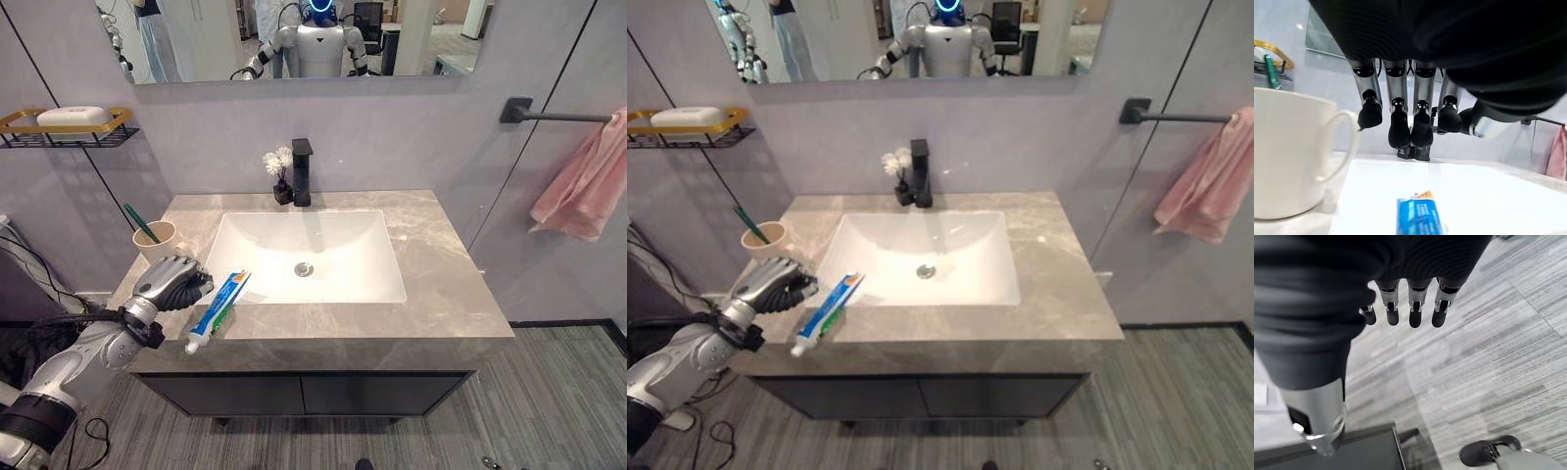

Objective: Put brush and paste in cup on sink, flatten towel.

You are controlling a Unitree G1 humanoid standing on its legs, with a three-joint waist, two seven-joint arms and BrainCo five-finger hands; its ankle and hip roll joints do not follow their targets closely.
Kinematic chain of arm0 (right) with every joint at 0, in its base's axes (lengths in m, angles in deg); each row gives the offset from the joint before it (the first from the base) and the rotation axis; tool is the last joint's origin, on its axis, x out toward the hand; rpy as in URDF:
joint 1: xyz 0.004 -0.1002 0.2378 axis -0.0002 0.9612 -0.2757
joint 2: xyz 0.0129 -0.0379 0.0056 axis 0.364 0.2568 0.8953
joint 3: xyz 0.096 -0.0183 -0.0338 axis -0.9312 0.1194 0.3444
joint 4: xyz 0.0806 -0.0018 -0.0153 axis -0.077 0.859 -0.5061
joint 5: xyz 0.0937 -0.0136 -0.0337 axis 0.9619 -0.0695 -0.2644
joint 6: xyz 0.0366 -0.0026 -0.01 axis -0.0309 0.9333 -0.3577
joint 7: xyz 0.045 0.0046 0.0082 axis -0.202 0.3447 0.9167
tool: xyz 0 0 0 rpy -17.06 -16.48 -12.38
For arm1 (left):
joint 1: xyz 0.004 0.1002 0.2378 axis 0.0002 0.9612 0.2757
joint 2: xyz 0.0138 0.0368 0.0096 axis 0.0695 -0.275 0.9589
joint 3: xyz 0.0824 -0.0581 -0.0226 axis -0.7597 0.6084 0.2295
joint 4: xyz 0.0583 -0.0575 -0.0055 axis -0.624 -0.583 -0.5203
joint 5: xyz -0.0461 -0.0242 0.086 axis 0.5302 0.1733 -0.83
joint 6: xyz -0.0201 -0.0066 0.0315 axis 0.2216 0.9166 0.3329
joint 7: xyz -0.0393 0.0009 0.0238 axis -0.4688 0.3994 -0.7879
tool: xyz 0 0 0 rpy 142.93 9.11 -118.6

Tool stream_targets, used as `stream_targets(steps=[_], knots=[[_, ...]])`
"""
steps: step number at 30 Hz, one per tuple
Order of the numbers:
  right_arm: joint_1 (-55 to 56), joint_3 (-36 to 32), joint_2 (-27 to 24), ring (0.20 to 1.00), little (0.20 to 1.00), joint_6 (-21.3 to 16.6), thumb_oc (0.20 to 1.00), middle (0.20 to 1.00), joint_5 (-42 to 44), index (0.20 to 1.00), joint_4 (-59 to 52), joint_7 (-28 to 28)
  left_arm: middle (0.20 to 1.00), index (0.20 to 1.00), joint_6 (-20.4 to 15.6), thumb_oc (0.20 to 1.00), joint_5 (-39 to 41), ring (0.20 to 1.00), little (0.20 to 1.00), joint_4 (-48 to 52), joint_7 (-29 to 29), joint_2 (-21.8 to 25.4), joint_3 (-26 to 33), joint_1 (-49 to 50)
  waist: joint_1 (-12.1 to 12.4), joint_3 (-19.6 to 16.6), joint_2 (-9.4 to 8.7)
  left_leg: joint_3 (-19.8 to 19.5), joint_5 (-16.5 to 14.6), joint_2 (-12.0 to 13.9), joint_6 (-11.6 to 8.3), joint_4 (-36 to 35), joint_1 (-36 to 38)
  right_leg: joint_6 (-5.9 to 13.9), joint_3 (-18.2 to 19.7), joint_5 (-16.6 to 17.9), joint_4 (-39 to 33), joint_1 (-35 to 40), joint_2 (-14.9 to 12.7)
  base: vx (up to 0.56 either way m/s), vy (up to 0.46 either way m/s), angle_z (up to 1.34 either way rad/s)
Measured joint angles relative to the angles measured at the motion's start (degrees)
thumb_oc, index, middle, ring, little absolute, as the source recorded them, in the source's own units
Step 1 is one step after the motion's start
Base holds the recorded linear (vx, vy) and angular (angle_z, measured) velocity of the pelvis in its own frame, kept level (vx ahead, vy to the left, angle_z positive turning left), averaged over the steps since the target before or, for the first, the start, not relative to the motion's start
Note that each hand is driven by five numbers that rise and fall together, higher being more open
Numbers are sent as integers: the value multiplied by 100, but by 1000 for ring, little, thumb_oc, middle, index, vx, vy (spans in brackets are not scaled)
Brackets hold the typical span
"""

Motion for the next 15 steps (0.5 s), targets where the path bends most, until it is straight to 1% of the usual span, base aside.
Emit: stream_targets(steps=[1,2,3,10,15], knots=[[7,2,0,1000,1000,3,1000,1000,0,1000,36,0,200,200,6,200,1,200,200,-3,-10,0,-12,5,-5,-5,-10,3,-1,0,0,0,0,0,3,0,0,-2,0,0,0,0],[21,2,2,1000,1000,4,1000,1000,0,1000,45,0,511,511,8,511,0,511,511,-3,-38,0,-17,11,-4,-14,-22,8,-5,-2,2,0,1,0,8,0,0,-2,-1,0,0,0],[22,4,6,1000,1000,4,1000,1000,-2,1000,49,0,1000,1000,18,1000,3,1000,1000,-3,-40,-11,-24,12,-6,-18,-29,8,-6,-2,4,0,1,0,8,0,0,-2,-1,0,0,0],[65,7,42,1000,1000,20,1000,1000,-28,1000,148,8,1000,1000,66,1000,2,1000,1000,0,-304,-24,-75,348,-4,-36,-9,15,4,-2,-13,0,4,0,16,-1,0,-4,1,0,0,0],[150,6,47,1000,1000,83,1000,1000,-29,1000,217,7,1000,1000,236,1000,-4,1000,1000,-3,-377,-30,-61,771,2,-55,26,16,2,-2,-12,0,4,0,19,-2,0,-3,0,0,0,0]])
